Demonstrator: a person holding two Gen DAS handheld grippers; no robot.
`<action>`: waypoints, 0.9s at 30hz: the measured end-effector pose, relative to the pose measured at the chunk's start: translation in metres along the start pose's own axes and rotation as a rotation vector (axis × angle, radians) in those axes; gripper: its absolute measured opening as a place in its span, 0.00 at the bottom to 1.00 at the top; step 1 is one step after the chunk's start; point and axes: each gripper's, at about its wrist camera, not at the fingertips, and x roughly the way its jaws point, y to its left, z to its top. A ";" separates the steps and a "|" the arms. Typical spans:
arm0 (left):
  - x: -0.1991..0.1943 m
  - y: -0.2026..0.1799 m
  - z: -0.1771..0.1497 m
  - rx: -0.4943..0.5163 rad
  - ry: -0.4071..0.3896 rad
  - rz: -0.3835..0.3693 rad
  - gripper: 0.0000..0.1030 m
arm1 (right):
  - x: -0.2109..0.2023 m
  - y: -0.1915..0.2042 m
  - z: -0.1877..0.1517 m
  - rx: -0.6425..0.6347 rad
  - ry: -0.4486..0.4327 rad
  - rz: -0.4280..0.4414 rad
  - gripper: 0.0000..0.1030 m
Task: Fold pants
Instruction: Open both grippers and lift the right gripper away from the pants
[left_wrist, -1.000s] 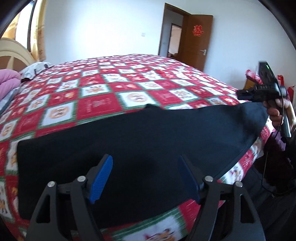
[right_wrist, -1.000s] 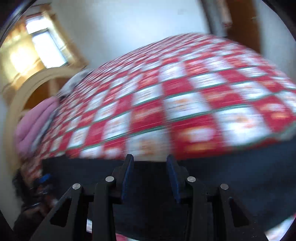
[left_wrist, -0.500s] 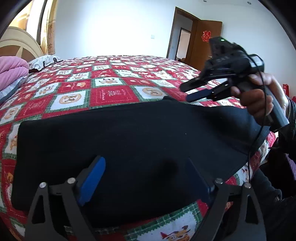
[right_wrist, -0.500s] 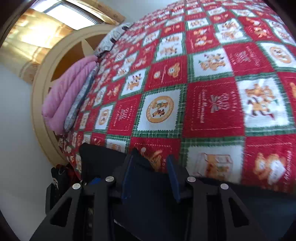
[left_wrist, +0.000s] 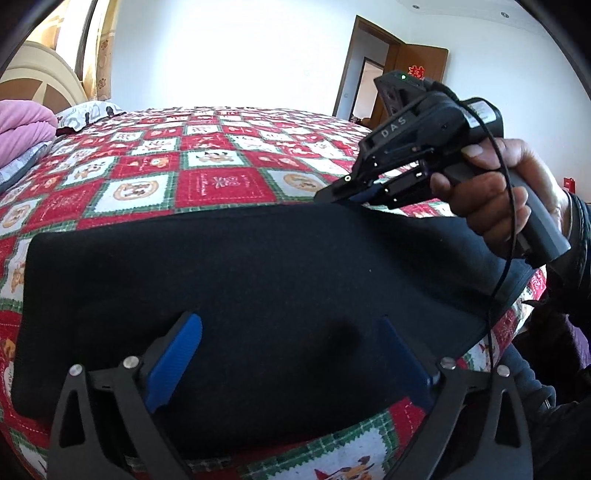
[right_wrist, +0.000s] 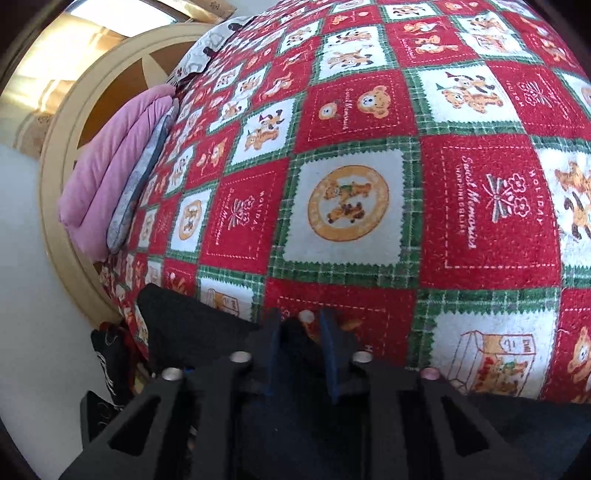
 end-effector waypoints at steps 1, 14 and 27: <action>0.000 -0.001 0.000 0.005 0.001 0.003 0.97 | 0.000 0.001 0.000 0.004 -0.002 0.013 0.08; 0.002 -0.009 -0.004 0.067 0.007 0.030 1.00 | -0.039 0.036 -0.007 -0.112 -0.201 -0.014 0.04; -0.011 0.003 0.002 0.070 -0.027 0.064 1.00 | -0.004 0.007 -0.001 -0.084 -0.178 -0.148 0.04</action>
